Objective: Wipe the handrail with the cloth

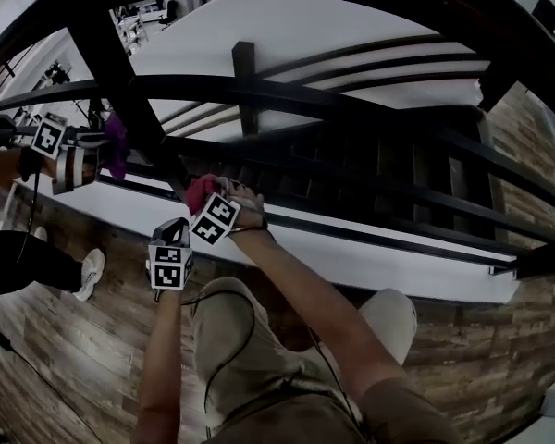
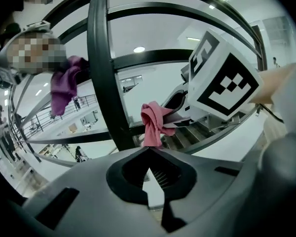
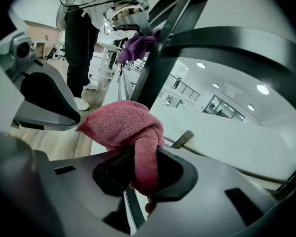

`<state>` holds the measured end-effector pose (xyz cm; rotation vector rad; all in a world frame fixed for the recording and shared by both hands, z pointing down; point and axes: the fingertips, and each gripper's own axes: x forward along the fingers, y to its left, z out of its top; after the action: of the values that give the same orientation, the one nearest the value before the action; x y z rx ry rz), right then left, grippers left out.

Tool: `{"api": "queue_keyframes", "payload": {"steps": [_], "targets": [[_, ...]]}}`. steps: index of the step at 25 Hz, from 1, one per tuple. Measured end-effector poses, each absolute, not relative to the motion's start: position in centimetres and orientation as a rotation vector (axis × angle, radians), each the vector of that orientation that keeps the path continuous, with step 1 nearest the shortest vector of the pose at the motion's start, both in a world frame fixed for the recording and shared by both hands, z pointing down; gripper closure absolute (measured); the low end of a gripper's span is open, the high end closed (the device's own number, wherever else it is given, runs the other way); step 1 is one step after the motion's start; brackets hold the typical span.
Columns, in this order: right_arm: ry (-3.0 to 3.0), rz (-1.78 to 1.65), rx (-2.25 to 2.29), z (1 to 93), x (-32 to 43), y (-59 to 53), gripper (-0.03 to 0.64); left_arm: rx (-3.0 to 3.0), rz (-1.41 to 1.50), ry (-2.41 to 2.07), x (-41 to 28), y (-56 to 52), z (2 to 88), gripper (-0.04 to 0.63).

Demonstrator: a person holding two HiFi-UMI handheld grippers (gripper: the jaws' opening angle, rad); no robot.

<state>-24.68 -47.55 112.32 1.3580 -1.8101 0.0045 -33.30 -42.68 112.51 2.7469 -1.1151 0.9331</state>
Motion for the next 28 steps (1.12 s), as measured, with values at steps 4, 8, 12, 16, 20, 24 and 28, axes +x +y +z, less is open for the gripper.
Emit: {"api": "queue_keyframes", "payload": {"steps": [4, 8, 12, 16, 20, 24, 28], "targets": [[-1.797, -0.019, 1.348, 111.6, -20.8, -46.2, 0.512, 2.777, 0.952, -1.081, -29.5, -42.4, 111.1, 0.578], [-1.776, -0.018, 1.356, 111.6, -15.1, -41.1, 0.512, 2.818, 0.942, -1.02, -24.8, -39.2, 110.7, 0.578], [-1.75, 0.005, 1.394, 111.4, -8.1, -34.5, 0.512, 2.869, 0.951, -0.903, -19.1, -35.5, 110.2, 0.578], [-1.672, 0.058, 1.446, 111.5, 0.1, -27.2, 0.512, 2.936, 0.95, -0.73, -11.5, -30.8, 109.6, 0.578], [-1.597, 0.126, 1.529, 111.5, 7.1, -20.9, 0.512, 3.009, 0.964, -0.516, -3.0, -25.0, 109.4, 0.578], [-1.54, 0.172, 1.603, 111.4, 12.6, -15.6, 0.512, 3.083, 0.97, -0.302, 4.6, -18.7, 108.7, 0.578], [-1.512, 0.203, 1.668, 111.3, 17.2, -11.5, 0.512, 3.128, 1.0, -0.133, 11.1, -13.2, 108.8, 0.578]]}}
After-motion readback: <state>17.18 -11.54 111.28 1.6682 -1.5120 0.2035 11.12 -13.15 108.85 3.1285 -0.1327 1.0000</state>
